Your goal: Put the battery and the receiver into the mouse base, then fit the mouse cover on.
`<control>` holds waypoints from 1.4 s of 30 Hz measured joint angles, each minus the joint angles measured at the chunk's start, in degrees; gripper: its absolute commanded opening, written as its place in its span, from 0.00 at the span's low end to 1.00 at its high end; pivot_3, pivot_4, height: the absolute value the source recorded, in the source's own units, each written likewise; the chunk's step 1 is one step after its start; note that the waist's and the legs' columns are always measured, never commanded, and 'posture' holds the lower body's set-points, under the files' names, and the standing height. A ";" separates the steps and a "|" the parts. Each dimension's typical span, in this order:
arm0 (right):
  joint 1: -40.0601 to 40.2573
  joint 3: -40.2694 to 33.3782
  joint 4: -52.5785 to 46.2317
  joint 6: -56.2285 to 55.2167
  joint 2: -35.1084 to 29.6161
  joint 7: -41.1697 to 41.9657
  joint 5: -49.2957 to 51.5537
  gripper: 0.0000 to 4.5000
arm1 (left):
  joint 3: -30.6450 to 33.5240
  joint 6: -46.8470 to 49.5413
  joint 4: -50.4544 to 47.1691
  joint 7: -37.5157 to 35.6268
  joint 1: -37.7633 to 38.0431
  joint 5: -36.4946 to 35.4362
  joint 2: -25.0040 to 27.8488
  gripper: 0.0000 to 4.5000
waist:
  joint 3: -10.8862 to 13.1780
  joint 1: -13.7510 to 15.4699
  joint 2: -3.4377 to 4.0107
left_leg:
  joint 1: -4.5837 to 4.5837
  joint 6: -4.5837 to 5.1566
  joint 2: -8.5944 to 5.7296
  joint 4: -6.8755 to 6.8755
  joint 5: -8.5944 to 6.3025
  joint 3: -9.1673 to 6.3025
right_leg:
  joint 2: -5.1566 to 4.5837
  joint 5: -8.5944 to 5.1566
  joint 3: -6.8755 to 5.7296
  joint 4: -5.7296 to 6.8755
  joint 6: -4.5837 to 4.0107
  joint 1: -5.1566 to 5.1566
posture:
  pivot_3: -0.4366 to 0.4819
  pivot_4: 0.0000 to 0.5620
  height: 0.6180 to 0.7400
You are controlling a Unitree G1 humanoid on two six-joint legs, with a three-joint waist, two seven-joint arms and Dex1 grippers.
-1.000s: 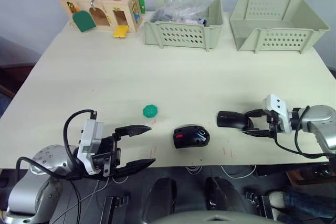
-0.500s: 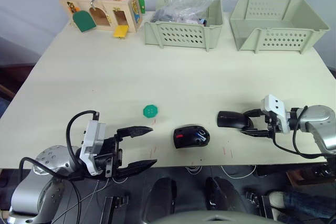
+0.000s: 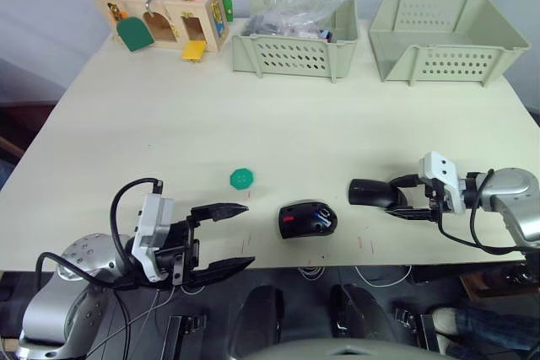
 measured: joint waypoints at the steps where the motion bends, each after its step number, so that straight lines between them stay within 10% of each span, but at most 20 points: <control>1: 0.12 0.00 -0.11 0.00 -0.02 0.00 0.00 0.78 | 0.00 -0.01 0.00 0.00 0.00 0.00 0.00 1.00 | 0.00 0.01 0.00 | 0.00 0.00 0.00 0.00 0.00 0.00 | 0.00 0.00 0.00 0.00 0.00 0.00 | 0.48 0.27 1.00; 20: 0.59 0.00 -0.31 -0.04 -0.64 -0.09 -0.03 0.78 | -0.04 -0.09 0.00 0.58 -0.04 0.00 0.00 1.00 | 0.00 0.00 0.00 | 0.00 0.00 0.00 0.00 0.00 0.00 | 0.00 0.00 0.00 0.00 0.00 0.00 | 0.48 0.27 1.00; 24: 0.59 0.00 -0.38 0.03 -0.64 -0.26 -0.02 0.54 | -0.05 -0.12 0.01 0.58 -0.05 0.01 -0.01 1.00 | 0.00 0.00 0.00 | 0.00 0.00 0.00 0.00 0.00 0.00 | 0.00 0.00 0.00 0.00 0.00 0.00 | 0.48 0.27 1.00; 42: 0.64 -1.84 -13.35 7.48 -3.44 -1.02 3.80 0.54 | -0.12 -0.78 1.23 0.53 -0.17 0.02 -0.03 1.00 | 0.04 0.00 0.06 | -0.01 0.00 0.02 0.00 0.00 -0.10 | 0.00 0.00 0.00 0.00 0.00 -0.01 | 0.48 0.27 1.00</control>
